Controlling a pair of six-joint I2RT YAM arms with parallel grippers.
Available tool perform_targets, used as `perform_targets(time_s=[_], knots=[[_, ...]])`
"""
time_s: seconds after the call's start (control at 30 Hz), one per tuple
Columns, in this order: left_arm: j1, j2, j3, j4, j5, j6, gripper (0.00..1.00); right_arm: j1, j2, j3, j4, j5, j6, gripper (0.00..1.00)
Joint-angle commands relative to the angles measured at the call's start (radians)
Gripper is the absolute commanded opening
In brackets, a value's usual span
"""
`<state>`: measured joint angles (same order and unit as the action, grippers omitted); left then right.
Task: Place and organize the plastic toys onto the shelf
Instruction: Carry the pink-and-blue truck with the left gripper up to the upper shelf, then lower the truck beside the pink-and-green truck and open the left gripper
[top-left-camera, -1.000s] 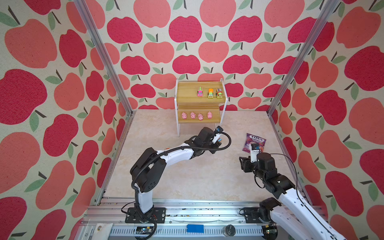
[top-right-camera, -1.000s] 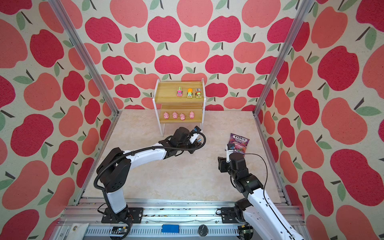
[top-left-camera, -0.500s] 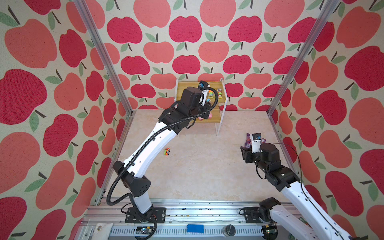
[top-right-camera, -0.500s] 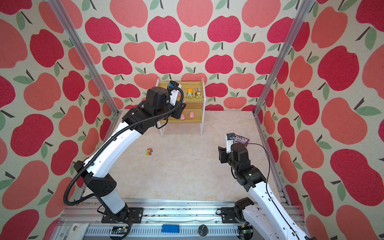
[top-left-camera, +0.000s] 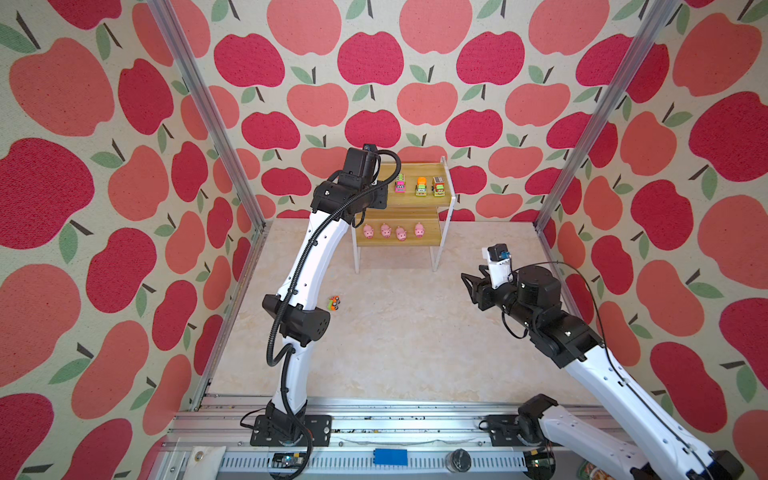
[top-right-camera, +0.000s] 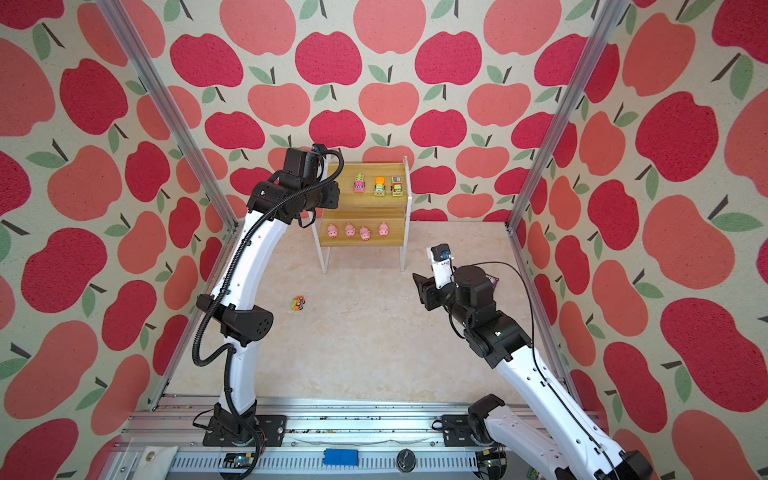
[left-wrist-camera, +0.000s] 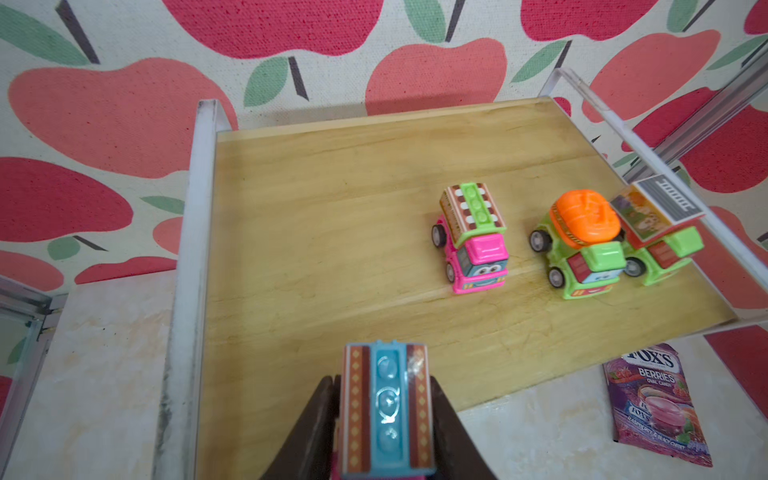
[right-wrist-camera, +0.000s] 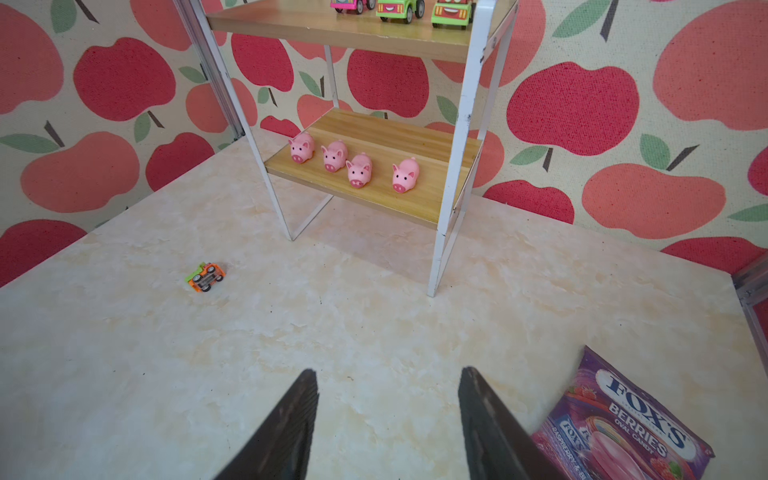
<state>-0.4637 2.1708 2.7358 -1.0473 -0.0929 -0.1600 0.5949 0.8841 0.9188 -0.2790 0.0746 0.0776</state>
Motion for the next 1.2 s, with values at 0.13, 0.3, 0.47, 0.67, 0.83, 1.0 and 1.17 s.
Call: perform_targets(time_s=[0.13,0.3,0.47,0.67,0.83,1.0,1.17], knots=[[-0.004,0.018,0.021,0.058,0.011,-0.036,0.36,0.026,-0.034,0.029,-0.045,-0.006,-0.035,0.57],[-0.003,0.037,0.016,0.093,-0.007,-0.039,0.36,0.030,-0.058,0.012,-0.038,-0.008,-0.018,0.58],[0.001,0.057,0.016,0.151,-0.024,-0.060,0.37,0.039,-0.066,0.011,-0.032,-0.013,-0.015,0.58],[0.001,0.084,0.016,0.222,-0.023,-0.097,0.38,0.042,-0.067,0.008,-0.037,-0.012,-0.016,0.58],[0.003,0.104,0.016,0.266,-0.028,-0.114,0.38,0.042,-0.074,-0.001,-0.037,-0.008,-0.015,0.58],[0.013,0.115,0.016,0.271,-0.027,-0.126,0.37,0.042,-0.083,-0.014,-0.035,0.002,-0.016,0.58],[0.010,0.121,0.014,0.290,-0.045,-0.146,0.37,0.042,-0.076,-0.020,-0.020,0.006,-0.018,0.58]])
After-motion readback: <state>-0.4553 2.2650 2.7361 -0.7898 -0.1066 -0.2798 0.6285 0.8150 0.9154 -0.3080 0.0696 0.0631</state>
